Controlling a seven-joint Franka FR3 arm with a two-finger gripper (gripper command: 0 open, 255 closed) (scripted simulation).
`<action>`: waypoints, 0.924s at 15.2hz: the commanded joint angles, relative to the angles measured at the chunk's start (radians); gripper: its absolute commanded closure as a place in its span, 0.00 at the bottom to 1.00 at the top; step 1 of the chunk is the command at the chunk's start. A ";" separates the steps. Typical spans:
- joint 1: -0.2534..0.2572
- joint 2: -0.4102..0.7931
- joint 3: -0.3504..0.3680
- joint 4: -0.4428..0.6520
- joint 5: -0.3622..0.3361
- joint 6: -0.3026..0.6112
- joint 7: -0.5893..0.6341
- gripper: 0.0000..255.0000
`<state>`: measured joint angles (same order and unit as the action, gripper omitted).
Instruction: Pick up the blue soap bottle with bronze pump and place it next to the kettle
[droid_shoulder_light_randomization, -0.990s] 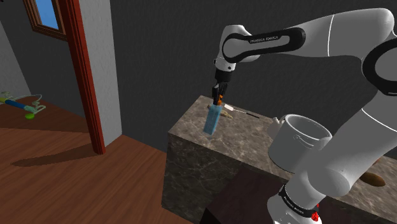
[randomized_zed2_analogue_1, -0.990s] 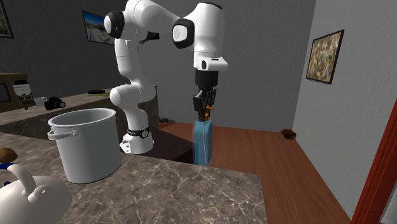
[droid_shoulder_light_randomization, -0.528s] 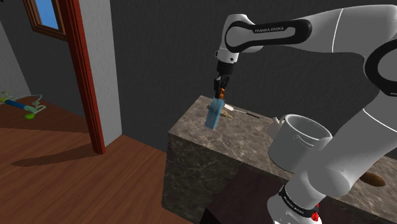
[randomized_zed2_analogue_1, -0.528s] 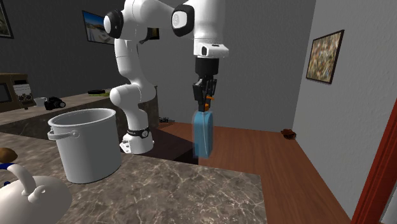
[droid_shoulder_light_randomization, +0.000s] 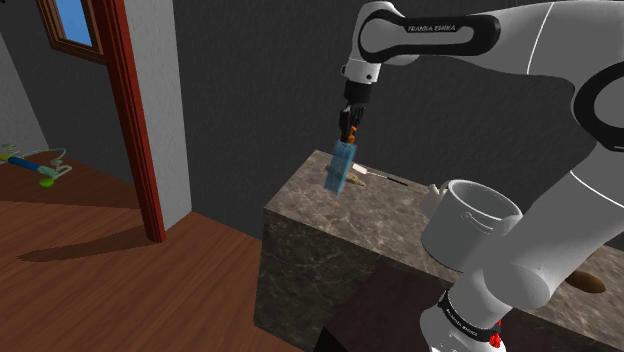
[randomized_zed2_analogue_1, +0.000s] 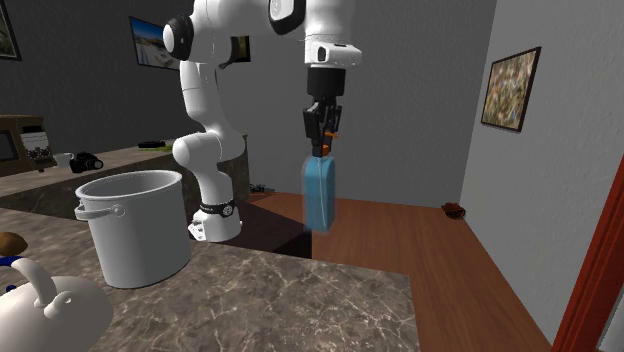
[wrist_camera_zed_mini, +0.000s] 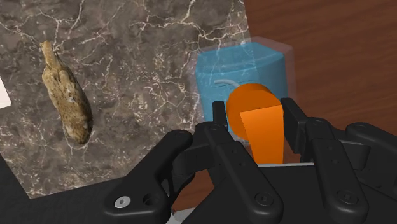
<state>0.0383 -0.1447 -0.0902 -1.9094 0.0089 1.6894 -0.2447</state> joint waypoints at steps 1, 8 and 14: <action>0.000 -0.002 0.000 0.027 0.000 -0.029 0.001 1.00; 0.000 0.009 0.000 0.133 0.001 -0.125 0.002 1.00; 0.000 0.027 0.000 0.236 0.002 -0.209 0.002 1.00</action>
<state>0.0387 -0.1179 -0.0906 -1.6883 0.0112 1.4949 -0.2433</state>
